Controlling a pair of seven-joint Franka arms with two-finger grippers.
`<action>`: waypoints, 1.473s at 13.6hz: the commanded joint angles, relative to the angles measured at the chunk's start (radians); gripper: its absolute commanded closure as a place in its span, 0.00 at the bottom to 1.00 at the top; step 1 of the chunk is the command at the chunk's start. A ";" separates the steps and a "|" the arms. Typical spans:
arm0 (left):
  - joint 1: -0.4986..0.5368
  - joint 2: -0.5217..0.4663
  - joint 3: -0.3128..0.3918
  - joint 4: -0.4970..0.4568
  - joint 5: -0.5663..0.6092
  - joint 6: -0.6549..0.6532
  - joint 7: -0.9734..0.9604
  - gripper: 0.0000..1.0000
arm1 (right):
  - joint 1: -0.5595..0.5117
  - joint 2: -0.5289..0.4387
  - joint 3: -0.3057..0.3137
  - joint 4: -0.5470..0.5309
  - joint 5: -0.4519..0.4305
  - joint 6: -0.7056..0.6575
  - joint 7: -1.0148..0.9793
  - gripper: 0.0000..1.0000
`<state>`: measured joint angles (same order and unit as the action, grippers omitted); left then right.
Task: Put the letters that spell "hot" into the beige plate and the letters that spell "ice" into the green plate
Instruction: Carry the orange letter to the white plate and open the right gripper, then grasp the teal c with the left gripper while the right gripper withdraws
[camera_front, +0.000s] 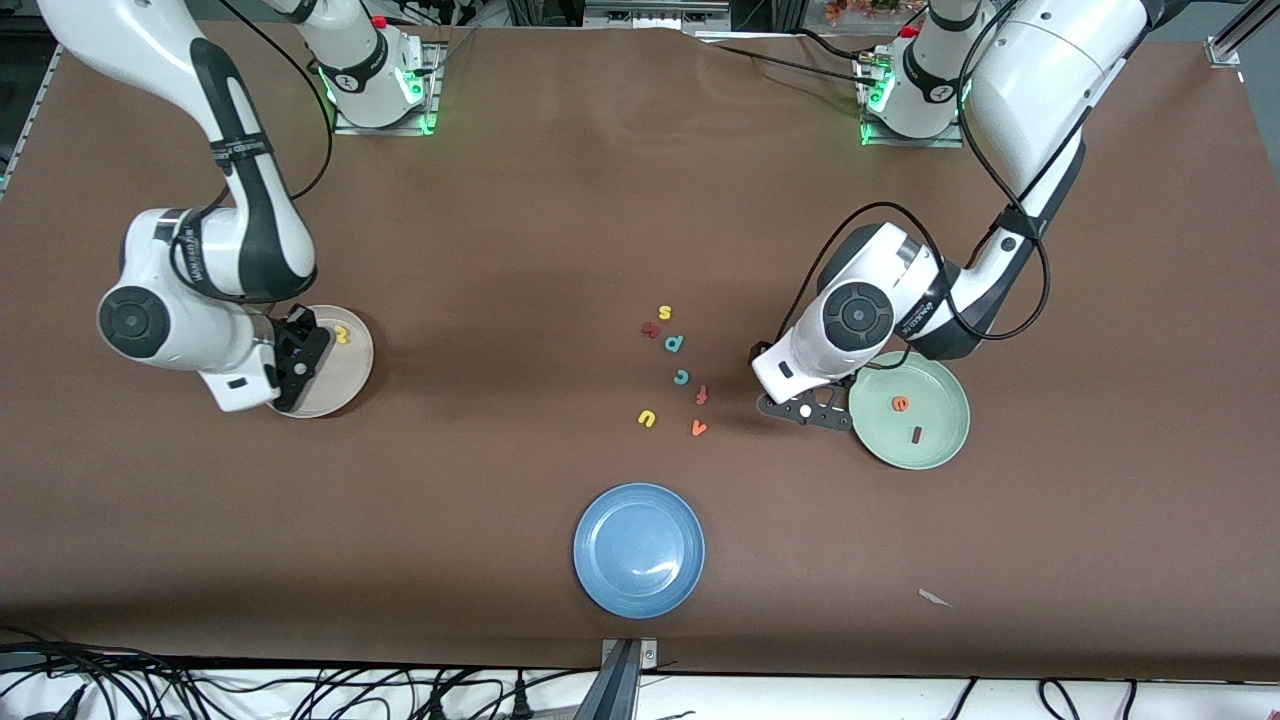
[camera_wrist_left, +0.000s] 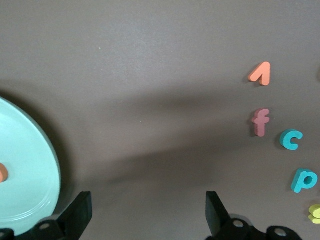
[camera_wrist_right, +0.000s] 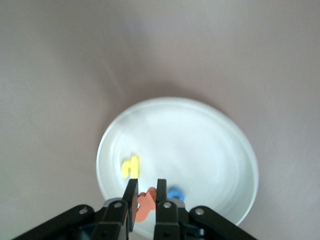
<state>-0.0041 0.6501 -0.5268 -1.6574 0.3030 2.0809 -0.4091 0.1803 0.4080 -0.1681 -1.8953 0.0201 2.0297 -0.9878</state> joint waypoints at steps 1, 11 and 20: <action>-0.031 -0.003 -0.010 0.016 -0.021 -0.013 0.003 0.00 | 0.004 -0.021 -0.031 -0.044 0.020 -0.089 0.273 1.00; -0.186 0.091 -0.010 0.176 -0.116 -0.007 -0.635 0.00 | -0.001 0.031 -0.050 -0.154 0.018 0.099 0.563 1.00; -0.270 0.249 0.030 0.385 -0.223 -0.007 -1.129 0.00 | -0.004 0.034 -0.048 -0.079 0.017 0.039 0.696 0.41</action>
<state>-0.2161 0.8213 -0.5290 -1.3926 0.0997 2.0880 -1.4402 0.1748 0.4593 -0.2187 -2.0294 0.0234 2.1408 -0.3445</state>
